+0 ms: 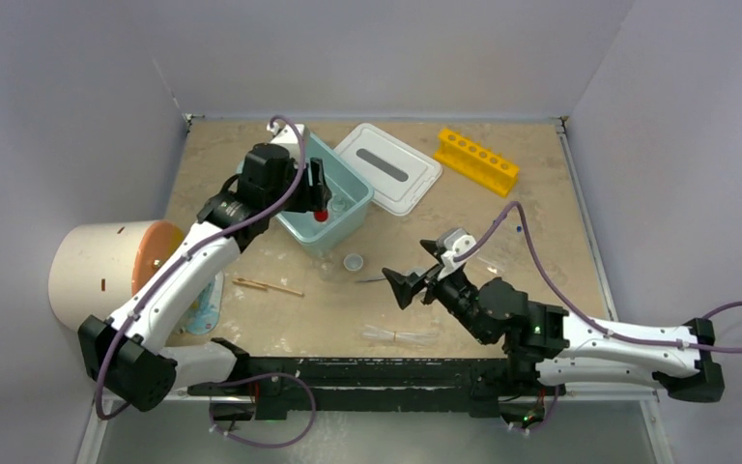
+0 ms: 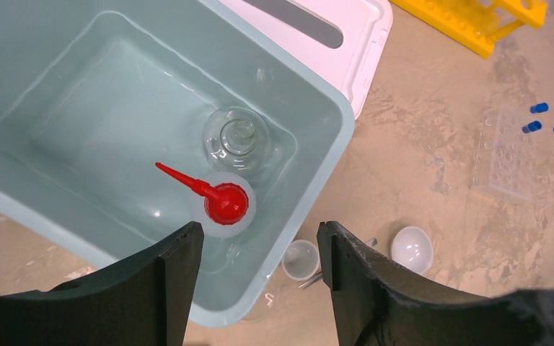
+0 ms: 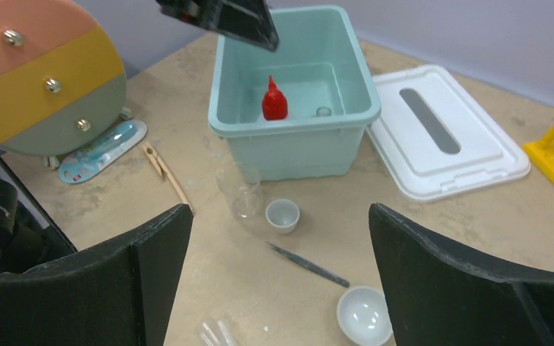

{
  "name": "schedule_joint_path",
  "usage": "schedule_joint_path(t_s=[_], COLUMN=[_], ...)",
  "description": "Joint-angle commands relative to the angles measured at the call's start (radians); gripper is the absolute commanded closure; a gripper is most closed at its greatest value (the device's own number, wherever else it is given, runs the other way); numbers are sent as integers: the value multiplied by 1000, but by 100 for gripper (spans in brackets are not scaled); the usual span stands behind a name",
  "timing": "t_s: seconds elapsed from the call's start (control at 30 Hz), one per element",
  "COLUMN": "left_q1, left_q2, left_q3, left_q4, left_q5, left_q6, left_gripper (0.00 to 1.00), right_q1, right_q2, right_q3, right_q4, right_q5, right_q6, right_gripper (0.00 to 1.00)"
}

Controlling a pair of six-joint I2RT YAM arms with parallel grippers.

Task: Organize the chemistry lab equipment

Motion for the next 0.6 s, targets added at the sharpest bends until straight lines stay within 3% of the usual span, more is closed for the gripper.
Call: schedule_joint_path(t_s=[0.0, 0.23, 0.57], left_q1=[-2, -3, -2], left_q2=[-80, -168, -310], left_q3=[65, 154, 46], left_q4=[-78, -204, -228], left_q5=[-5, -69, -18], left_q6=[57, 106, 108], left_gripper=[40, 40, 40], right_q1=[-12, -296, -356], right_q2=[52, 224, 522], right_q3=[55, 163, 354], right_q4=[-48, -122, -156], right_q5=[73, -212, -191], right_q6=[157, 352, 690], right_gripper=[5, 13, 24])
